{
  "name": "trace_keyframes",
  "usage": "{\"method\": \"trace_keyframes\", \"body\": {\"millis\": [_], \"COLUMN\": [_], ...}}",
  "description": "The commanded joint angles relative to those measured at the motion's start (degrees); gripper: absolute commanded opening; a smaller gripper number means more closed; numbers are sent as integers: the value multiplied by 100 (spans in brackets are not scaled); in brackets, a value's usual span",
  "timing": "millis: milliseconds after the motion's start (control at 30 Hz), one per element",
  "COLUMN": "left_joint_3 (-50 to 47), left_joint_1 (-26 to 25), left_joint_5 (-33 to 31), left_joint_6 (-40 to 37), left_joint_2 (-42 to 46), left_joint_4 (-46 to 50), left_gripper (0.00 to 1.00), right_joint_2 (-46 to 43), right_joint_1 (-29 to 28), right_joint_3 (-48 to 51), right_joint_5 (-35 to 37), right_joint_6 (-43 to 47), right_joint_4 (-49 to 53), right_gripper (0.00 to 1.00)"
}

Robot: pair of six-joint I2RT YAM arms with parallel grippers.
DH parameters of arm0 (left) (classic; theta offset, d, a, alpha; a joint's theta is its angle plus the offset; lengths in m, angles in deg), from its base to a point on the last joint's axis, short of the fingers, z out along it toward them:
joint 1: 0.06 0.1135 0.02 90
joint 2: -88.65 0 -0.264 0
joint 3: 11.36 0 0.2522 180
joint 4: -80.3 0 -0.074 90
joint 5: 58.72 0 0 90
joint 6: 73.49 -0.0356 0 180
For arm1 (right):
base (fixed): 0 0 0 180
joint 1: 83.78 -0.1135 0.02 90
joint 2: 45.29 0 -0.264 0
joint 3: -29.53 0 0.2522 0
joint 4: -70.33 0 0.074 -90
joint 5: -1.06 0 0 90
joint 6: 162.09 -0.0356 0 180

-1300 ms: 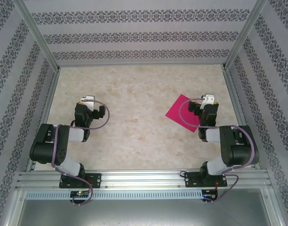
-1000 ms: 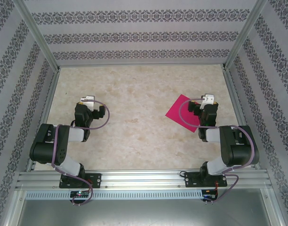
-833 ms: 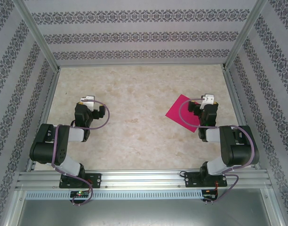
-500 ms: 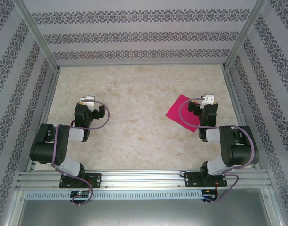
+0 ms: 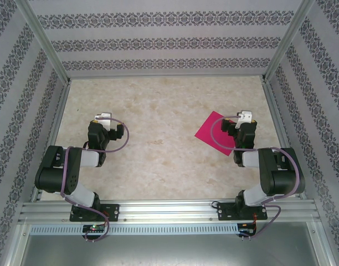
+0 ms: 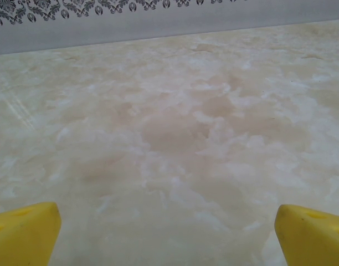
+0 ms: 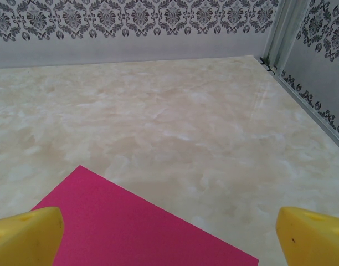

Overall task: Fold a paper plane with a square sheet of paper (pick it up from the middle)
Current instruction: Move the square sheet of paper to the center of the table.

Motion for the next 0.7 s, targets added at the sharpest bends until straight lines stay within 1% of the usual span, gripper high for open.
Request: {"method": "trace_keyframes", "body": {"millis": [0,167,233,300,333,400,467,500,600,667], "left_joint_3": [129,113,76,144,242,406,396,368,301,314], "left_joint_1": [78,78,76,78,80,78,78,78,86,87], "left_joint_5": [88,82,138,231,292,301,248,212,138,76], "left_joint_6": [-48,-49,-78,-103,-107,-74,-21,27,155,232], "left_joint_2": [21,28,88,307,472,663,726,813,970,966], "left_joint_4": [-13,-34,-72,209,539,1045,1088,1135,1247,1330], "left_gripper": [100,100,100,100,100,100,100,100,100,100], "right_joint_2": [-82,-96,-207,-492,-672,-995,-1177,-1165,-1273,-1335], "right_joint_1": [16,132,120,12,-4,22,39,41,23,6], "right_joint_3": [-119,-59,60,91,95,-27,-448,-633,-692,-841], "right_joint_5": [-144,-354,-312,-202,-249,-276,-356,-509,-848,-735], "right_joint_6": [-11,-97,-59,29,54,-3,15,89,215,260], "right_joint_4": [-136,-264,-375,-331,-194,520,1716,2272,2789,3176], "right_gripper": [98,98,98,98,98,98,98,98,98,98]}}
